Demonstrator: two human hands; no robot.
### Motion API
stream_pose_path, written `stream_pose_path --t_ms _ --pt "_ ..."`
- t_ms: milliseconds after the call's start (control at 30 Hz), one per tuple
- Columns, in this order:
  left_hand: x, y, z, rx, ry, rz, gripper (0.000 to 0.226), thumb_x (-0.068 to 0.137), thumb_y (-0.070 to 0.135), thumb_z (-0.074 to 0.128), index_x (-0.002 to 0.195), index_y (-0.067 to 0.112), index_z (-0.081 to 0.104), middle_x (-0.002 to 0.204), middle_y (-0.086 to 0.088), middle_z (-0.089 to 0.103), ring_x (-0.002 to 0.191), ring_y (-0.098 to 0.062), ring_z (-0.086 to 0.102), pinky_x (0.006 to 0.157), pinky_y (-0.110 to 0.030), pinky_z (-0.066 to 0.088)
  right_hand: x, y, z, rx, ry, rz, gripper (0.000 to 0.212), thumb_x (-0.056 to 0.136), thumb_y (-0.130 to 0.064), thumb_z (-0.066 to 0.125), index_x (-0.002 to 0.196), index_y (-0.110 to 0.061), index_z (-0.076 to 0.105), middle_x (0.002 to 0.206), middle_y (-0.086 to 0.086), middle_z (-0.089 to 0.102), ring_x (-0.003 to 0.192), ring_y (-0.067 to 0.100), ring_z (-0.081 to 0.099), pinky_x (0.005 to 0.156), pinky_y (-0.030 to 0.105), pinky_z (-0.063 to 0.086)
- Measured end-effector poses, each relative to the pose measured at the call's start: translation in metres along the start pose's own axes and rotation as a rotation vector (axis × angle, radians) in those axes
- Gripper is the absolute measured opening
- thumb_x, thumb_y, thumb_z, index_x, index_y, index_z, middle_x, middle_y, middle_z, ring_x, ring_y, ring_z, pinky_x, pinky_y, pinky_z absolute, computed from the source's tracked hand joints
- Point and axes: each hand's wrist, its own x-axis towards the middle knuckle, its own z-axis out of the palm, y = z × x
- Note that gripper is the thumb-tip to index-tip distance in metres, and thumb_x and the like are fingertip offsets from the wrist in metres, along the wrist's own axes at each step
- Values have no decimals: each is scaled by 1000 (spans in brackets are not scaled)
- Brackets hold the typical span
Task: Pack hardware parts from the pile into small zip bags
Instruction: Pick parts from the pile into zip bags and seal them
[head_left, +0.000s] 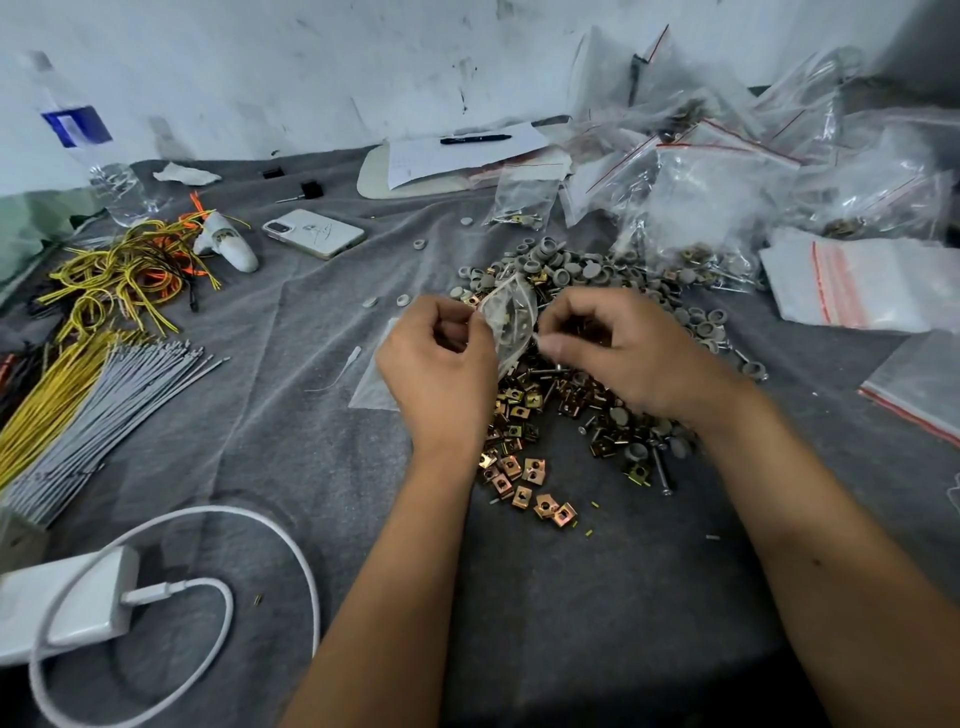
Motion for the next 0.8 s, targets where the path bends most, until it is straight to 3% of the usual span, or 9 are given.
stream_pose_path --t_ms 100,167,233,333,433,600,700,800 --pt "-2 0 1 57 -76 91 12 84 10 73 79 20 71 70 8 66 64 -8 63 61 -30 54 1 3 3 138 136 11 8 102 -16 62 96 -20 64 84 -4 72 65 7 63 59 17 48" --pt "-4 0 2 89 -126 187 8 84 9 72 80 16 70 72 5 66 65 -11 63 61 -33 53 3 6 6 -5 222 -2 6 97 -16 69 94 -20 70 81 -8 71 70 6 66 64 22 53" --pt "-4 0 3 126 -158 266 8 83 10 73 79 16 69 71 7 64 64 -9 61 59 -30 51 4 7 7 -81 281 0 8 91 -16 76 92 -24 75 84 -12 73 78 5 70 72 26 57" --pt "-5 1 4 113 -189 298 12 82 9 74 77 18 69 70 10 63 64 -8 60 59 -21 47 3 5 8 -114 270 5 18 85 -13 82 95 -27 77 87 -12 76 78 5 72 73 28 60" --pt "-7 1 6 83 -208 300 14 81 8 76 75 18 69 69 11 63 64 -8 60 61 -12 41 3 2 13 -137 270 13 20 81 -7 85 96 -17 75 89 -6 75 74 11 72 70 34 61" --pt "-7 2 7 18 -211 256 12 82 7 75 76 16 70 70 9 66 65 -11 63 60 -17 46 2 1 14 -173 310 8 17 77 -6 87 85 -16 76 73 -10 70 62 8 65 58 10 46" --pt "-7 2 7 -22 -194 212 9 83 7 73 78 14 71 69 10 66 65 -10 64 60 -14 46 2 -1 16 -152 214 -4 25 78 -7 87 99 -18 81 88 -18 74 81 -4 69 72 6 47" --pt "-6 2 6 -69 -139 108 12 83 10 72 77 21 70 65 13 63 60 -3 59 58 -13 43 3 -3 16 -145 160 -55 32 80 -5 84 109 -17 79 106 -12 75 98 -4 69 88 18 54"
